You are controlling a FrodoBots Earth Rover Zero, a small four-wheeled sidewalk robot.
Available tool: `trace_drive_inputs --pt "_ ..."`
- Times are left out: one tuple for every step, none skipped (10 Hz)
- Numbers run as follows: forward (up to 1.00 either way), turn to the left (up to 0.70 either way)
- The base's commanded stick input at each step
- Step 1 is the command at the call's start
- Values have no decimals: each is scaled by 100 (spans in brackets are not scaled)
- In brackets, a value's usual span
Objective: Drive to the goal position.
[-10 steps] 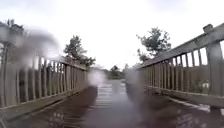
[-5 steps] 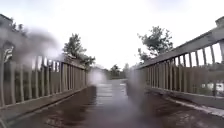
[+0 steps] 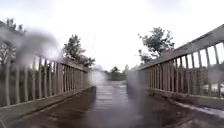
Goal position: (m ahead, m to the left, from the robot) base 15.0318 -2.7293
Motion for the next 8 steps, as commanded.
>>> trace_drive_inputs --pt "45 0" --pt "45 0" --pt "45 0" --pt "45 0" --pt "45 0" --pt "45 0" --pt "45 0" --pt "45 0"
